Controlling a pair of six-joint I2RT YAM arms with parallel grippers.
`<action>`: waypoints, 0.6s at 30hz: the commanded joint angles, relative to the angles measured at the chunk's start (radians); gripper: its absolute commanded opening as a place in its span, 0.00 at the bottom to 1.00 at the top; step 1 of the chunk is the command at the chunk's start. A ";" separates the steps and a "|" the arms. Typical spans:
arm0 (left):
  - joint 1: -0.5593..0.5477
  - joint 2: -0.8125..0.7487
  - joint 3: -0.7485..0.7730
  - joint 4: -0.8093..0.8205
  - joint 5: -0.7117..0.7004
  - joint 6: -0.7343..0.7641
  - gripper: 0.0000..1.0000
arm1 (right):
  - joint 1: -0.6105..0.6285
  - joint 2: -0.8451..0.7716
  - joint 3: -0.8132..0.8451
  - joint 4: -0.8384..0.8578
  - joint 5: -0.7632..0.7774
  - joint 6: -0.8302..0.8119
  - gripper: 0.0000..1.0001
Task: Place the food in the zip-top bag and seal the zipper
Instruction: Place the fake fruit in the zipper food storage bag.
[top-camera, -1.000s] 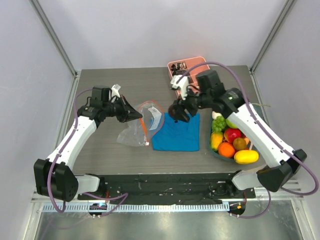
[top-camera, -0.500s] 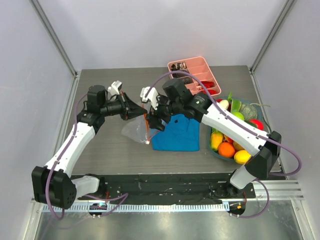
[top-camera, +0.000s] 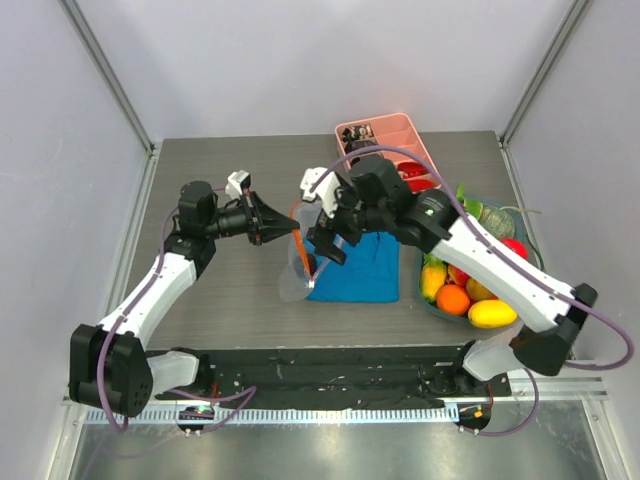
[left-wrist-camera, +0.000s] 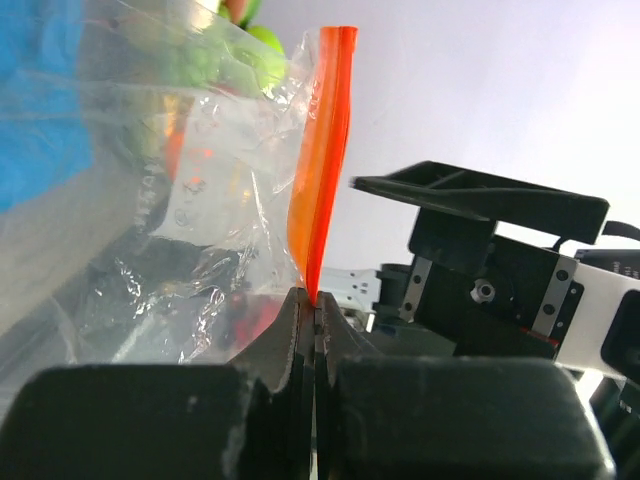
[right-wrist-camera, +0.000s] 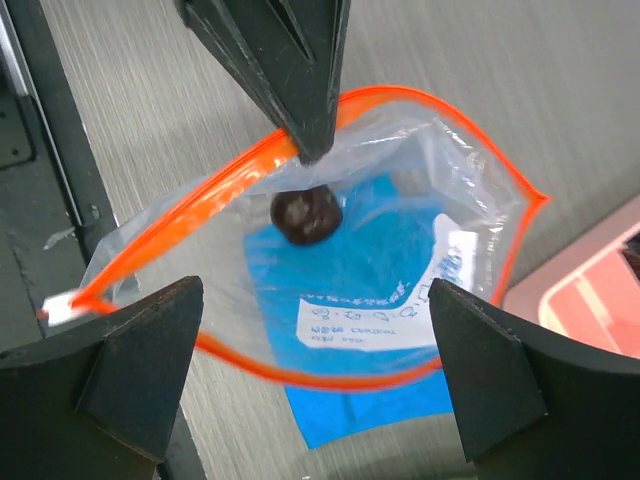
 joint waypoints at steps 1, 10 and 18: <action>-0.005 -0.013 -0.065 0.206 0.042 -0.135 0.00 | -0.005 -0.123 0.023 -0.012 0.046 0.043 1.00; 0.017 0.017 -0.145 0.066 -0.021 0.033 0.00 | -0.262 -0.163 0.035 -0.243 0.025 0.104 1.00; 0.018 0.011 -0.104 0.020 -0.021 0.076 0.00 | -0.682 -0.204 -0.035 -0.451 0.069 -0.047 1.00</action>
